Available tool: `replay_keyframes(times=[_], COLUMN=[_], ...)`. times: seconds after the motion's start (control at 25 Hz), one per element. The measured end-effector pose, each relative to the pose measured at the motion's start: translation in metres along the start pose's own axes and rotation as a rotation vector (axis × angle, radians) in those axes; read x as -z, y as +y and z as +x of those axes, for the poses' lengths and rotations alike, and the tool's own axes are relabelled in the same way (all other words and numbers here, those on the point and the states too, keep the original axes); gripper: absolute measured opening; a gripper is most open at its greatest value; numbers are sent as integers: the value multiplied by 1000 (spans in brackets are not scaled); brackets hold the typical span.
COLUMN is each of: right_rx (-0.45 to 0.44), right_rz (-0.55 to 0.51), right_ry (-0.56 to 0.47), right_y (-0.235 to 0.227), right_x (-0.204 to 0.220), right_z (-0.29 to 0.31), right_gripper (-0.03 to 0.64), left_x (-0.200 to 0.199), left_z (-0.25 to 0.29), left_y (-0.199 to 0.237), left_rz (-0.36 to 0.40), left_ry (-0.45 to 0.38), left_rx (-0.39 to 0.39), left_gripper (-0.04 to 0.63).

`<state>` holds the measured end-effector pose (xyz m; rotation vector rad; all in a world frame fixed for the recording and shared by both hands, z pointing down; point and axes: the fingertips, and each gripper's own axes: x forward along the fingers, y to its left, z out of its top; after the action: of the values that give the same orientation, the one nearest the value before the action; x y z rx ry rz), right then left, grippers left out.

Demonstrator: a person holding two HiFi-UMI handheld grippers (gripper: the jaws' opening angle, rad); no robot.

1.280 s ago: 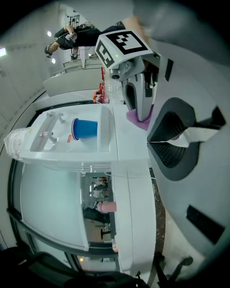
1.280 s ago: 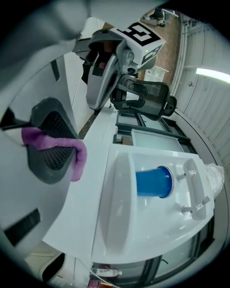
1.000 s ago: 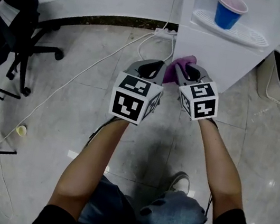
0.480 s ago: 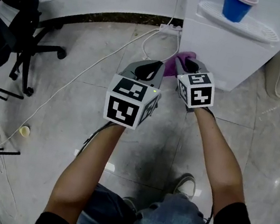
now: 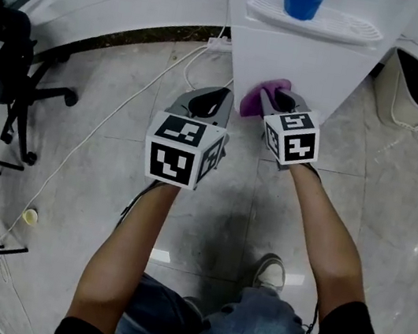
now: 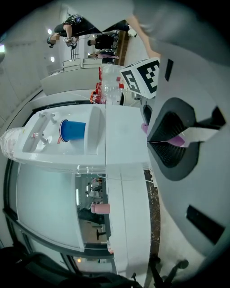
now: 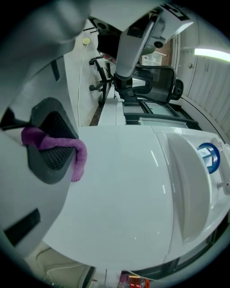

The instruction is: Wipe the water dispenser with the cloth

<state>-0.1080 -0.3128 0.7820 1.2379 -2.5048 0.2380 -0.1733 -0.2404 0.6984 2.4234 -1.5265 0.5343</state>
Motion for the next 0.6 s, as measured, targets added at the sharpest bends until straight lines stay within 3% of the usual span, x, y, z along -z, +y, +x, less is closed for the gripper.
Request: replay_keyframes(times=[0.6], right_rx=[158], right_rz=[46], right_ry=[46], right_y=[-105], right_x=[33], right_z=[-63], right_gripper=[32], left_x=[-23], left_z=[44], left_y=[-58], left_rz=[34], left_ry=[-7], left_rx=[97], left_gripper=[26])
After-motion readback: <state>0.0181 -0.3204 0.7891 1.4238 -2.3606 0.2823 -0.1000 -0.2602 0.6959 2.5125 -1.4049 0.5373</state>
